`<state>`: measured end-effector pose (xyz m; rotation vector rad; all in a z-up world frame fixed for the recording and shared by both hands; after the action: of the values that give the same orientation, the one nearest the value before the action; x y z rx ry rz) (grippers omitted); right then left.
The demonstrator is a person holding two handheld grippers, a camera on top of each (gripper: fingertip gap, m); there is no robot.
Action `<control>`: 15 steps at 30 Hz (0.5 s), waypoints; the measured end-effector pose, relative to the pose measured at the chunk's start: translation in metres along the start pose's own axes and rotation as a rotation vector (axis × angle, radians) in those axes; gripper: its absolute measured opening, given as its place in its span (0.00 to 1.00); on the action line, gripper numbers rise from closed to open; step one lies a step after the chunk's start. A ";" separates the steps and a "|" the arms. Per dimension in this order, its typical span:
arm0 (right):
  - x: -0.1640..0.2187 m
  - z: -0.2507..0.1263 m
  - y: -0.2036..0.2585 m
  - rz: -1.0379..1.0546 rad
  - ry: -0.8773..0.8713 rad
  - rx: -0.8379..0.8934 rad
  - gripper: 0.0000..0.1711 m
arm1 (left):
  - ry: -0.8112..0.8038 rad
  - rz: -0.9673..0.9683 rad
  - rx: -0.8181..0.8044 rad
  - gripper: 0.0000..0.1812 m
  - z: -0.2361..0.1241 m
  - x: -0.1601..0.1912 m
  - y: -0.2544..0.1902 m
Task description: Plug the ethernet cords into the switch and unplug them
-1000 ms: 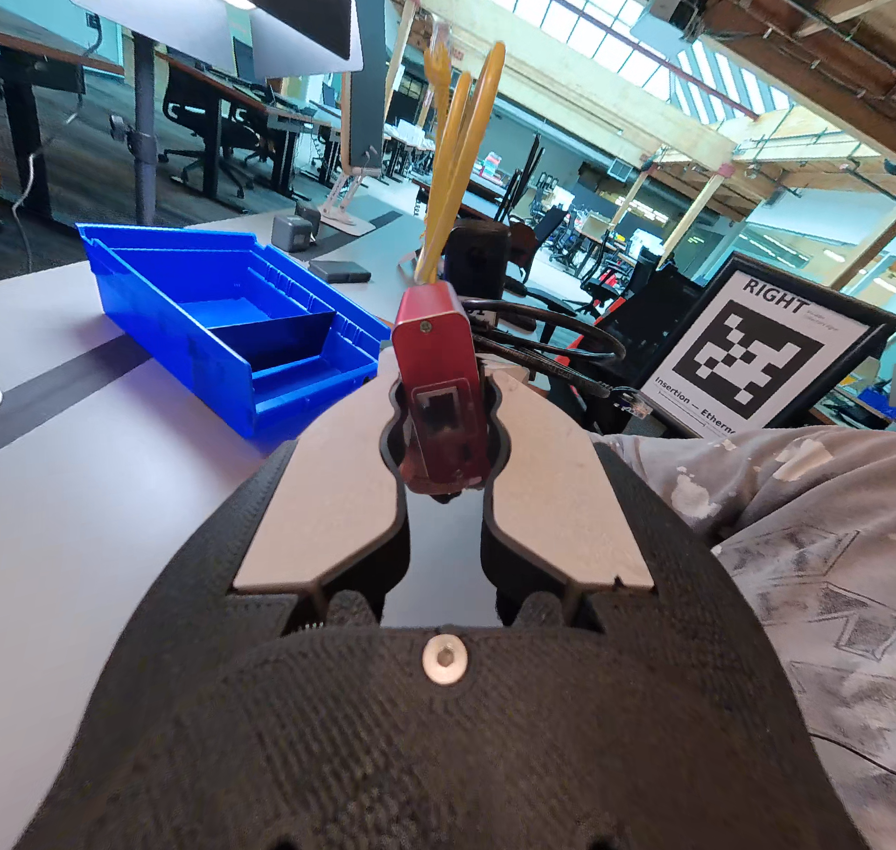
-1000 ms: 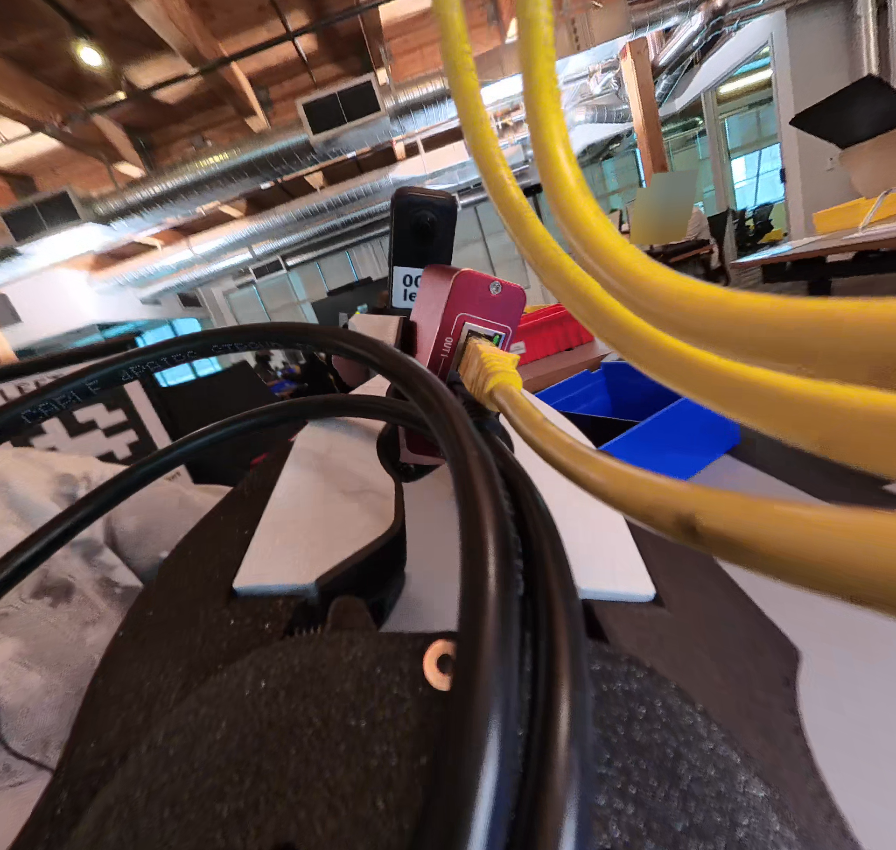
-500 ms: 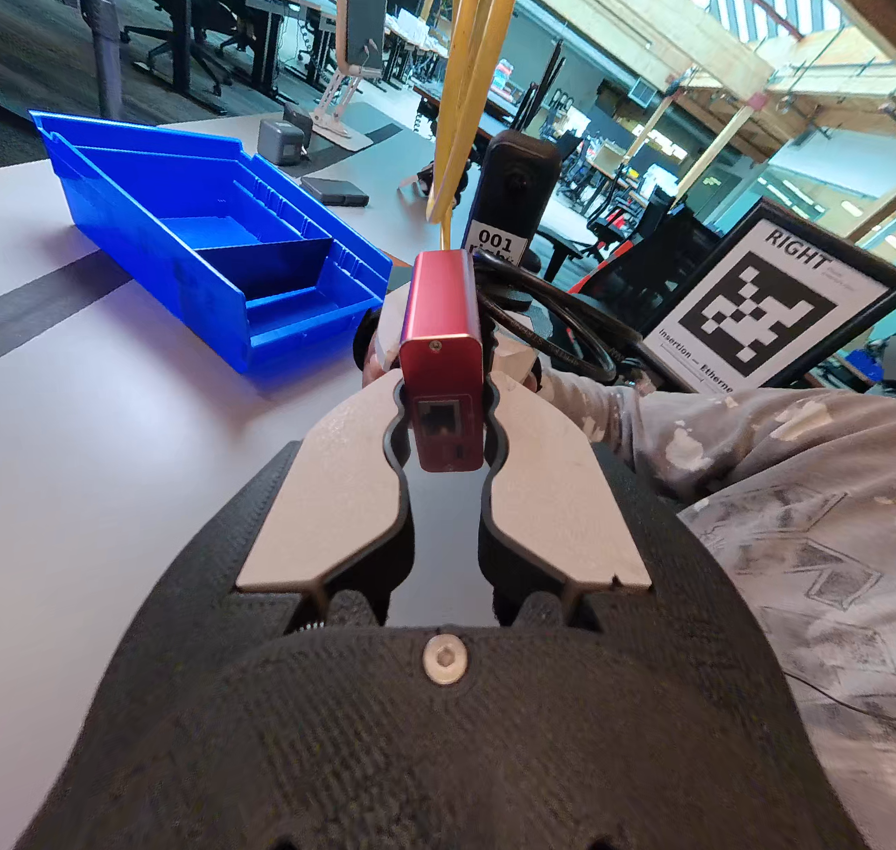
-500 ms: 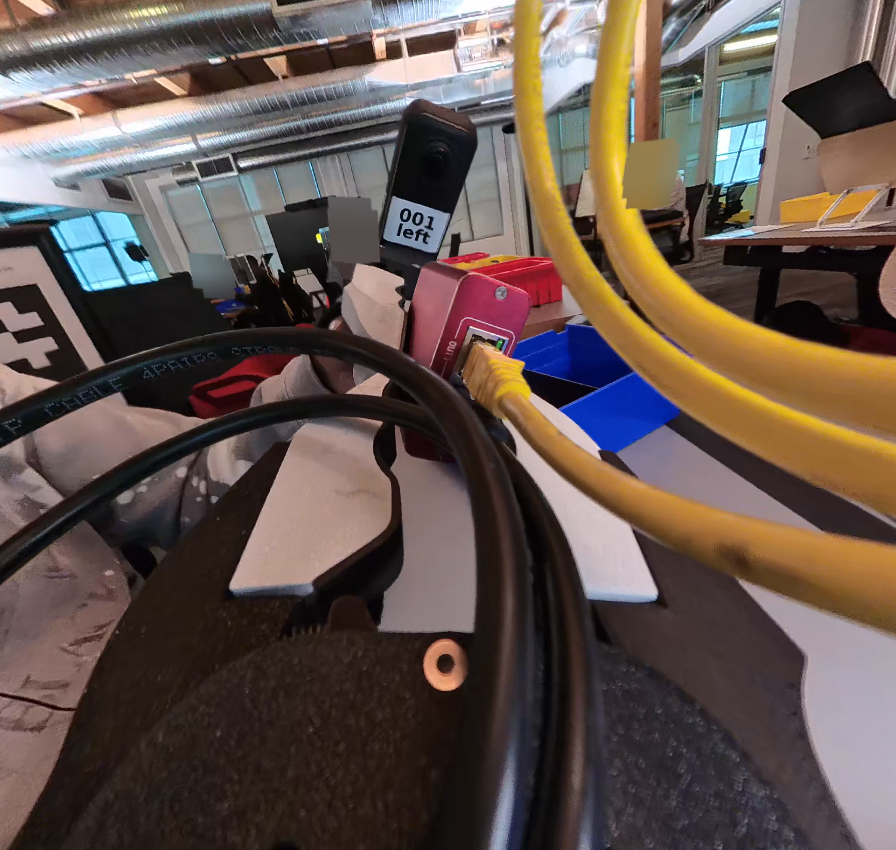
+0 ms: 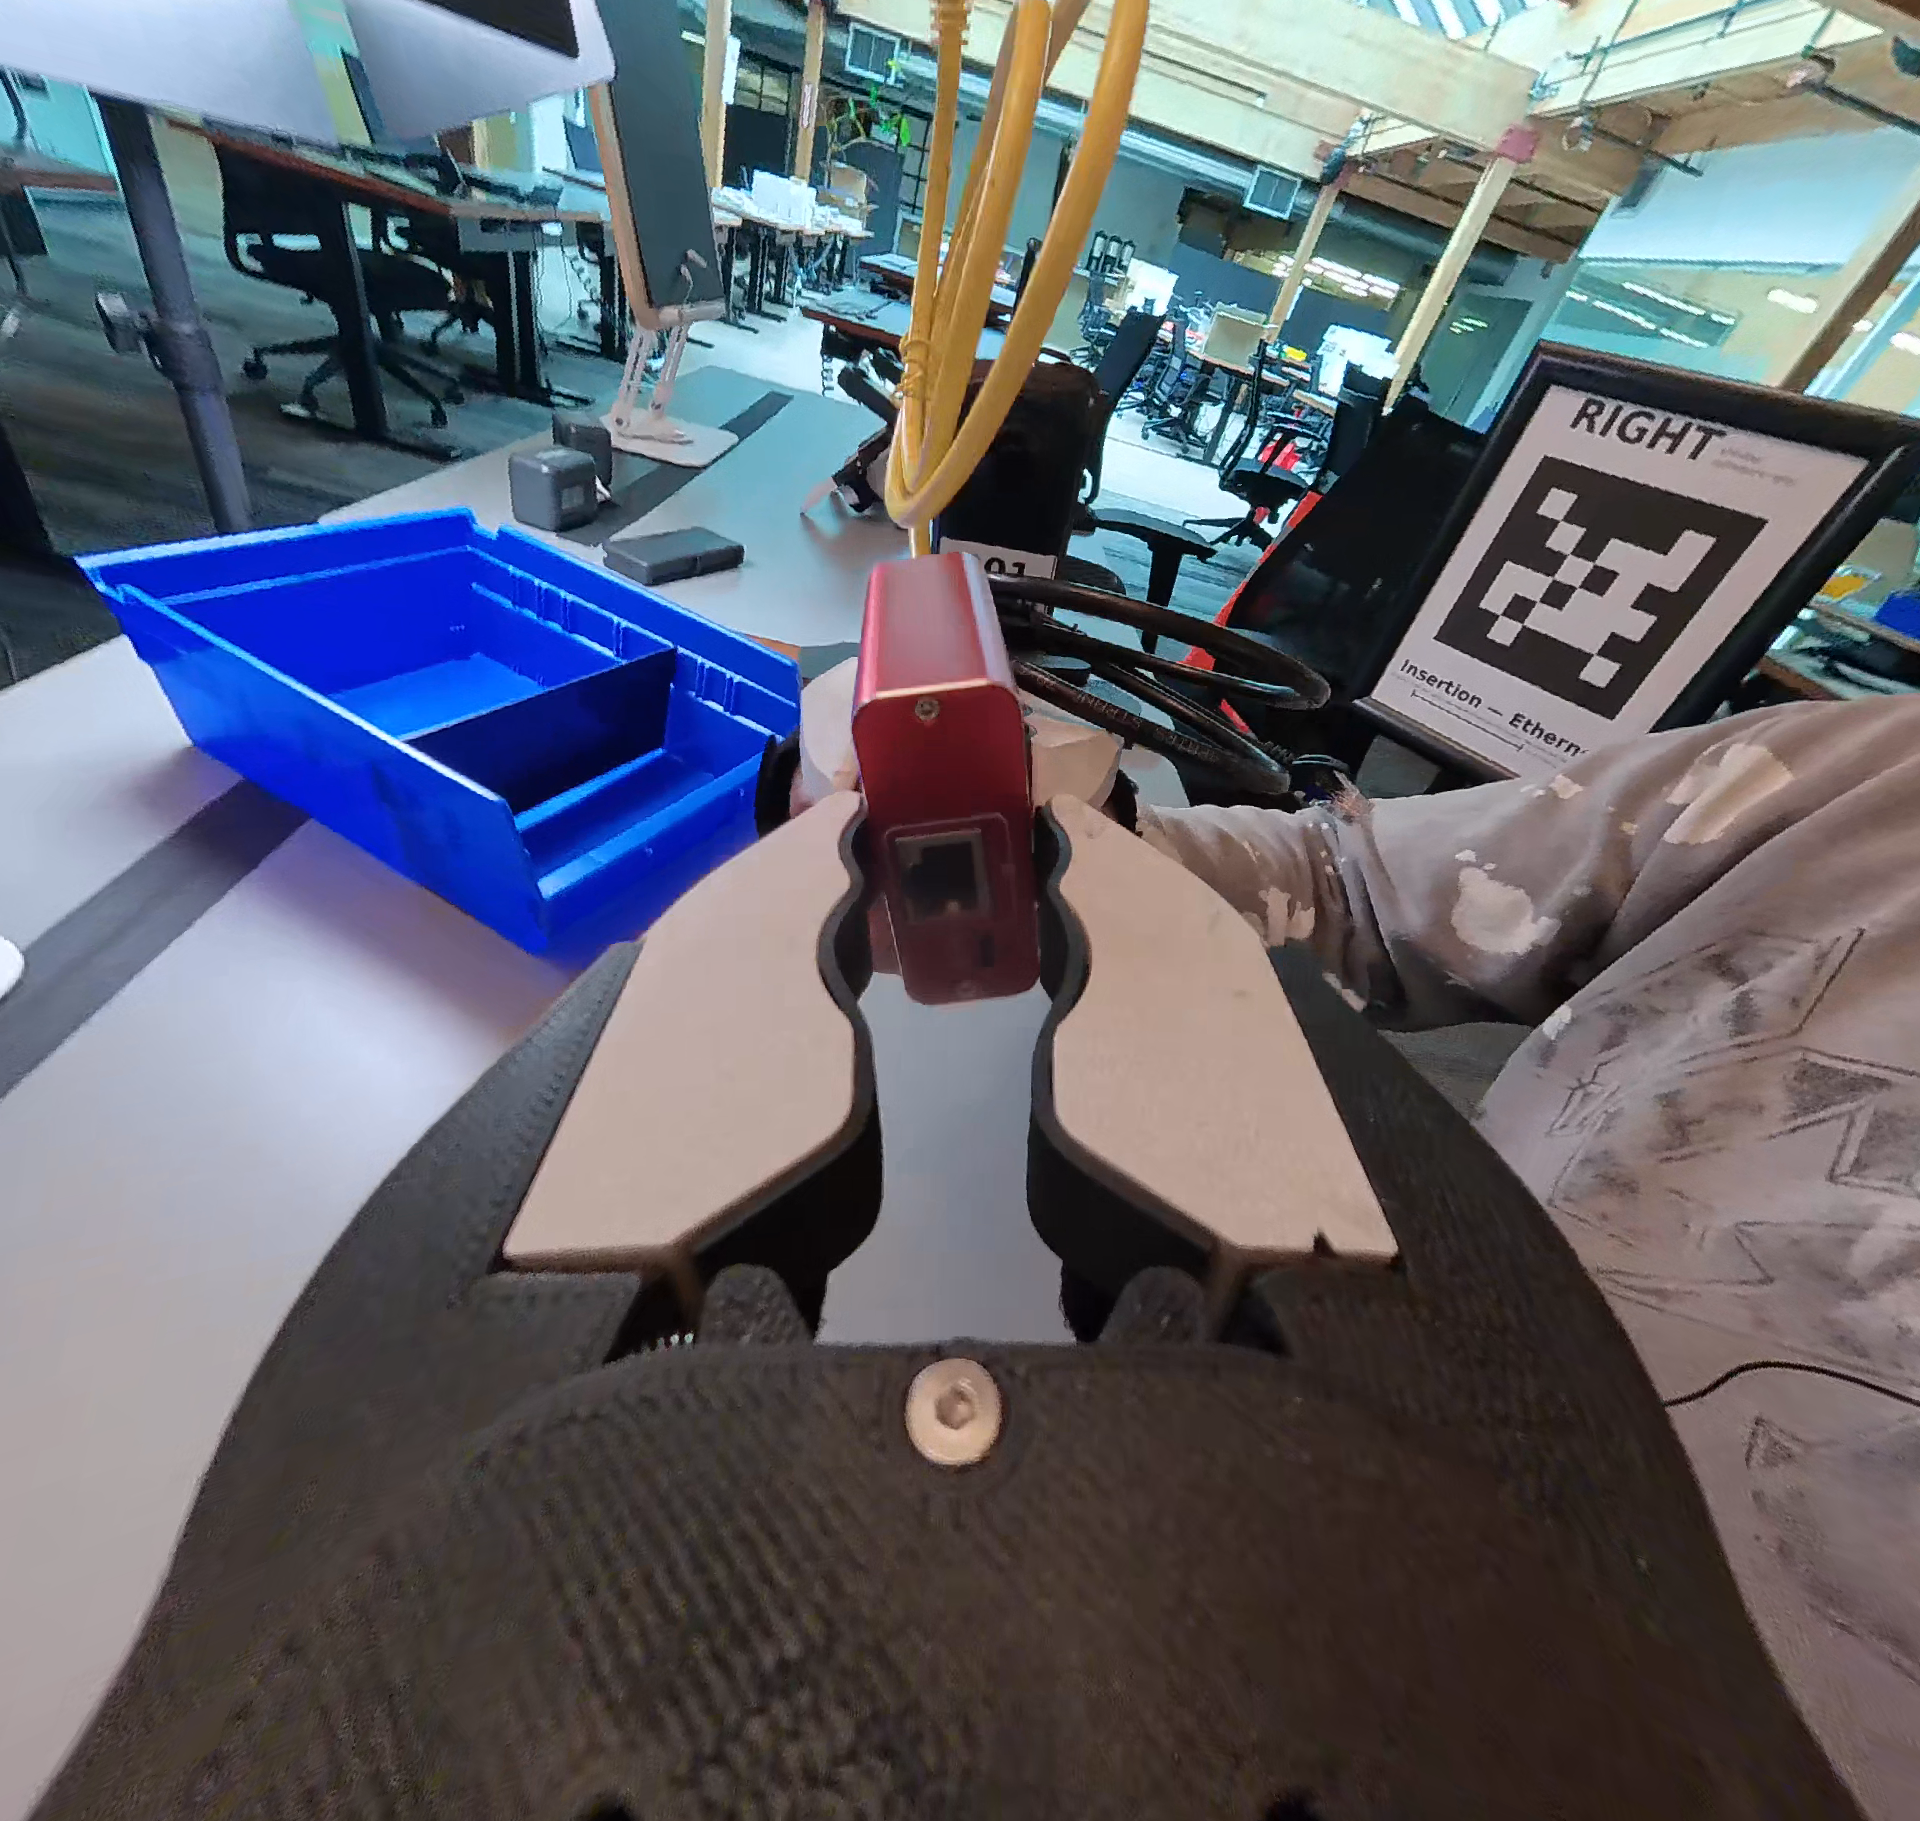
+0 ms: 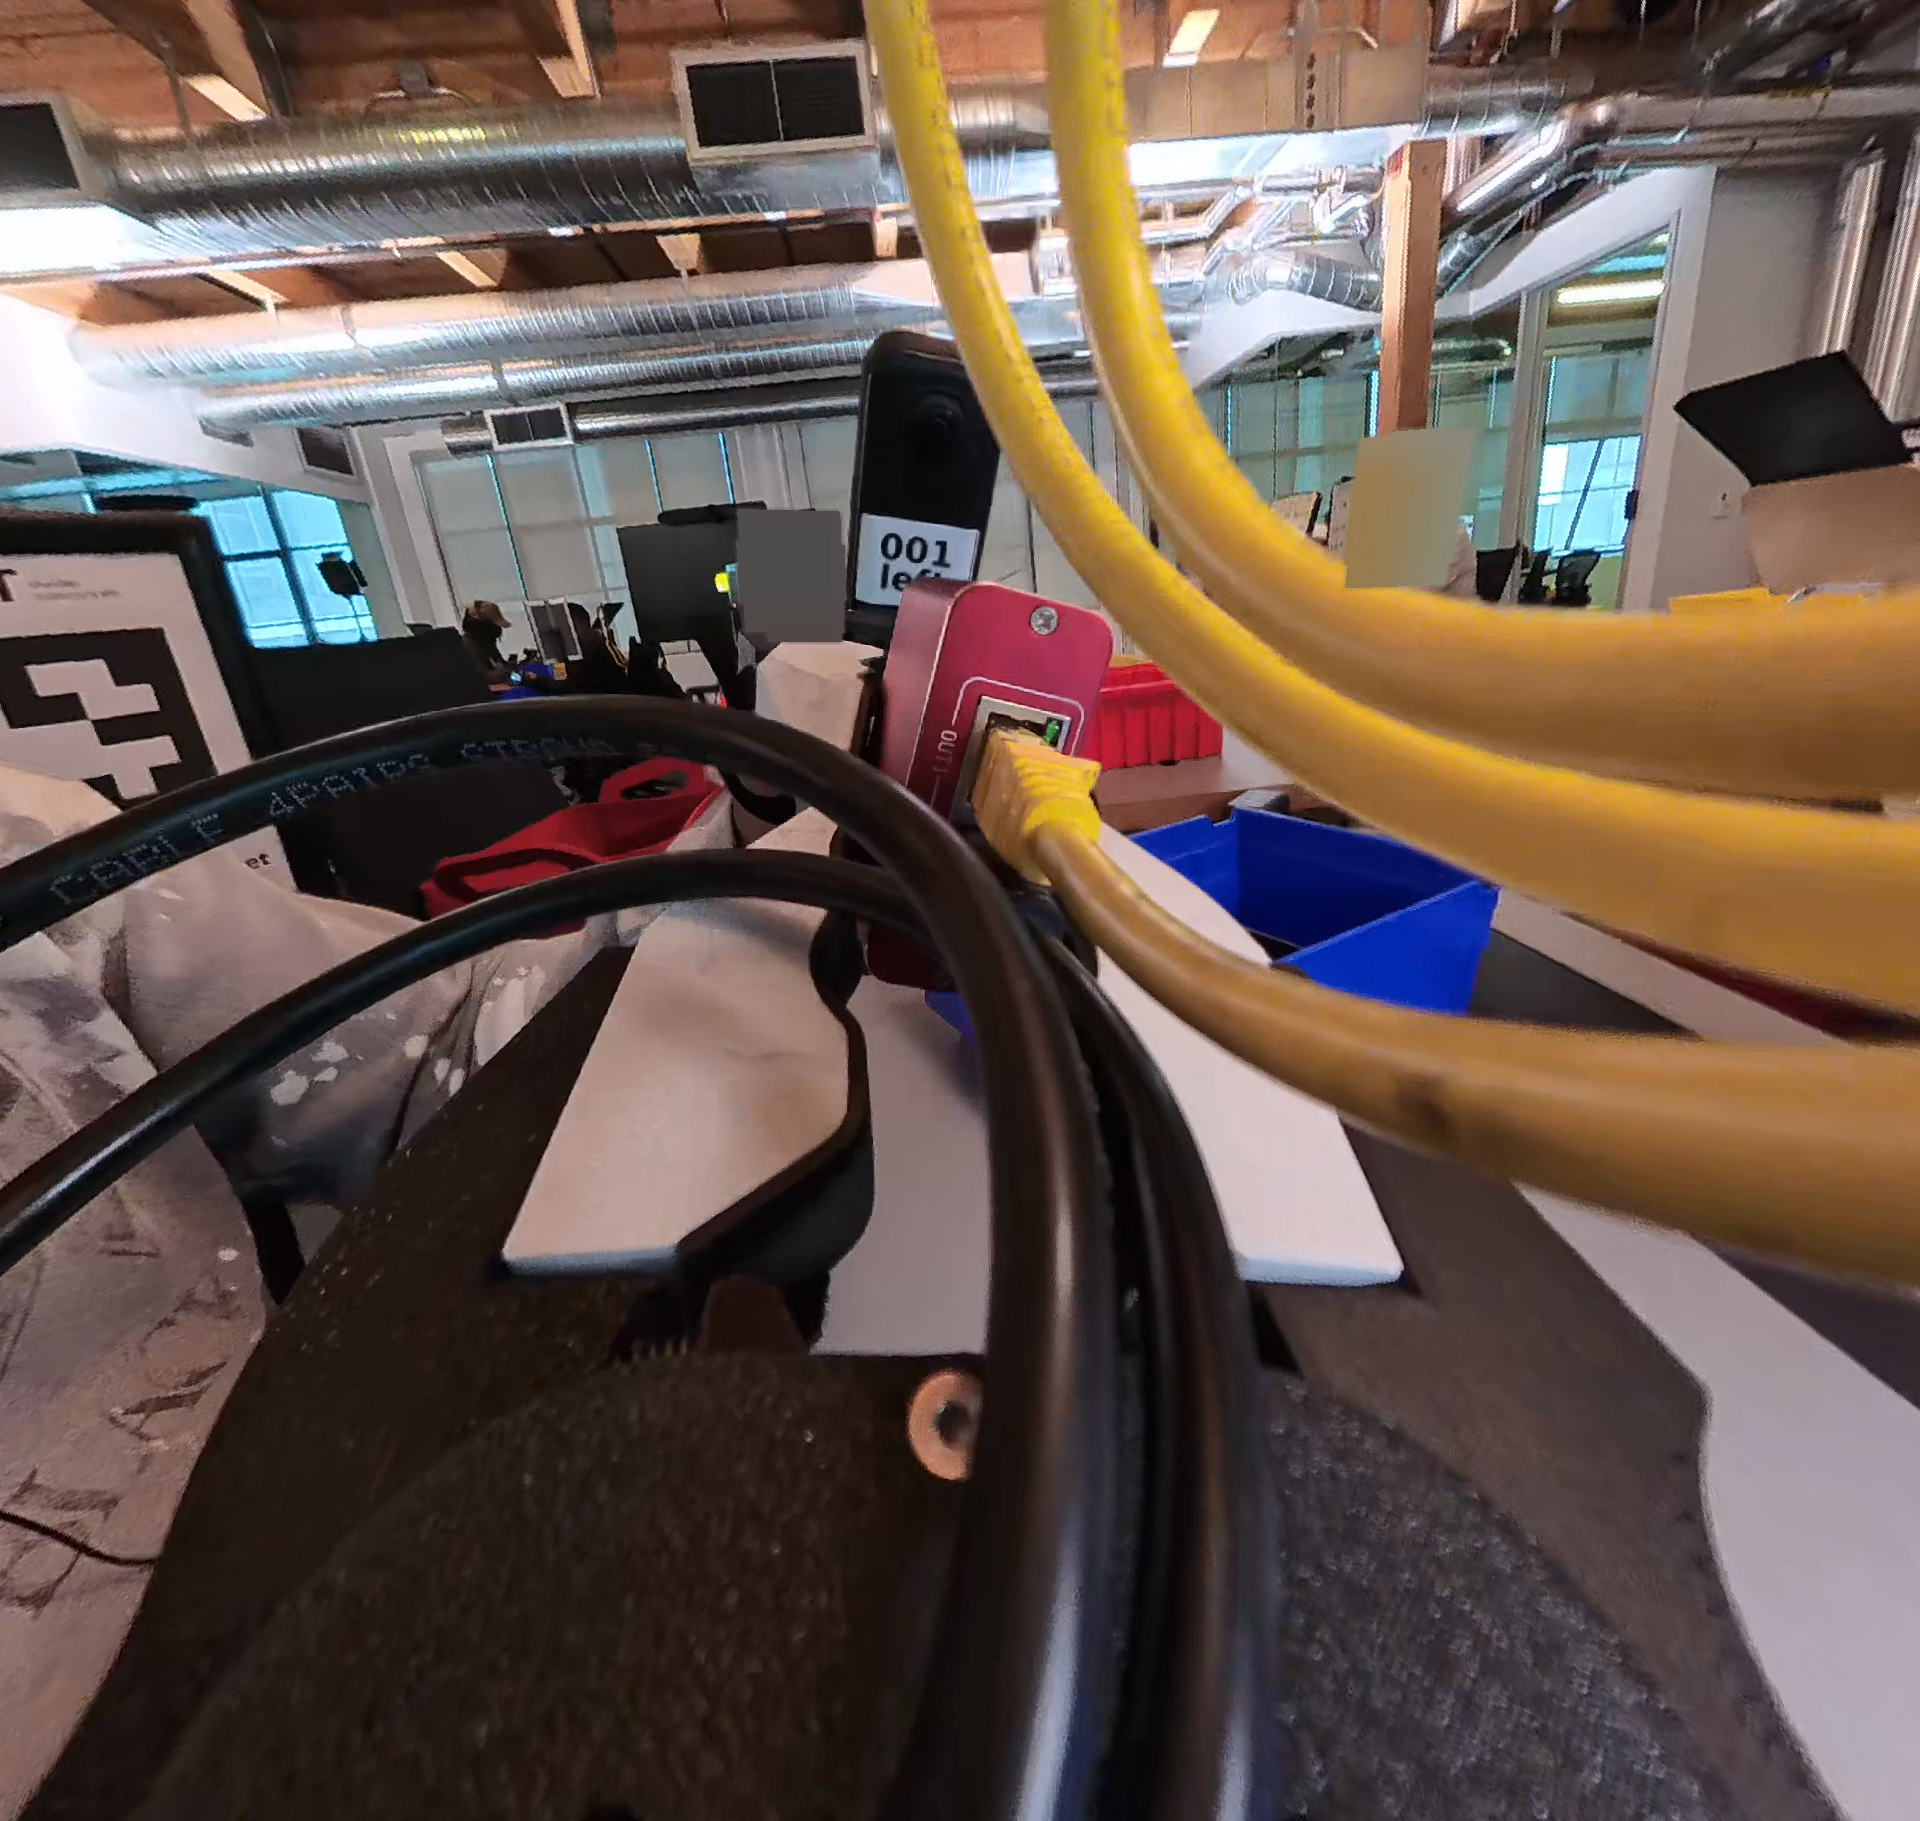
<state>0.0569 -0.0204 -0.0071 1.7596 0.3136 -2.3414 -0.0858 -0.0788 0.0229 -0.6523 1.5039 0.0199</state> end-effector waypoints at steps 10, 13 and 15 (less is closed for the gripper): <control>-0.021 -0.018 -0.009 -0.040 -0.010 0.065 0.18 | -0.238 0.159 -0.369 0.17 -0.105 -0.037 0.010; -0.024 -0.020 -0.010 -0.076 0.019 0.089 0.18 | -0.173 0.130 -0.586 0.16 -0.142 -0.030 0.031; -0.025 -0.021 -0.010 -0.090 0.032 0.094 0.18 | -0.068 0.061 -0.672 0.16 -0.157 -0.018 0.050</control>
<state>0.0799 -0.0045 0.0114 1.8647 0.2980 -2.4299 -0.2505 -0.0952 0.0308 -1.1239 1.4449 0.6096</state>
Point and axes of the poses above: each gripper's, where its closed fingertips meet, z out along the fingers, x out of its underside, y = z × x across the jaws, the point moved 8 cm from there along -z, back along the fingers, and after that the axes turned 9 degrees about -z, right-handed, at the moved point
